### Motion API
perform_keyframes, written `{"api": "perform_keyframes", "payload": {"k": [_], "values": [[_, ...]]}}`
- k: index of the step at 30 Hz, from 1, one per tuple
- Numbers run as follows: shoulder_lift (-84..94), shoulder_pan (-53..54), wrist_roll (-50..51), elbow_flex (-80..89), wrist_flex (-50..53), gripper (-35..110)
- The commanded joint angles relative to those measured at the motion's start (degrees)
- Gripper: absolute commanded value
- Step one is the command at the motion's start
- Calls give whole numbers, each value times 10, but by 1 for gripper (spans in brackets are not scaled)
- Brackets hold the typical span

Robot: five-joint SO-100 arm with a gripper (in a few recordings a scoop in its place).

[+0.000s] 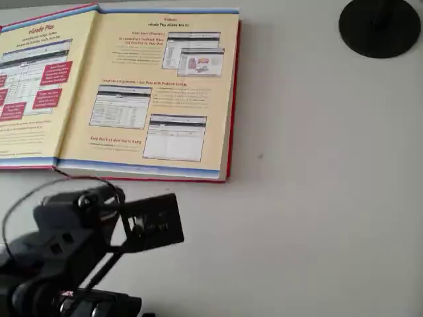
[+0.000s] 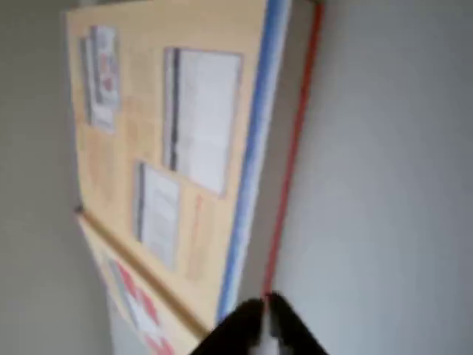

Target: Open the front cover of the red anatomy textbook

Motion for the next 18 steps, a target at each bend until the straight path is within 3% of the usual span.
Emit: {"api": "perform_keyframes", "payload": {"k": [1, 9, 18], "values": [[47, 0, -24, 24, 7, 0], [122, -39, -71, 103, 33, 0], [124, -33, -45, 142, 32, 0]]}}
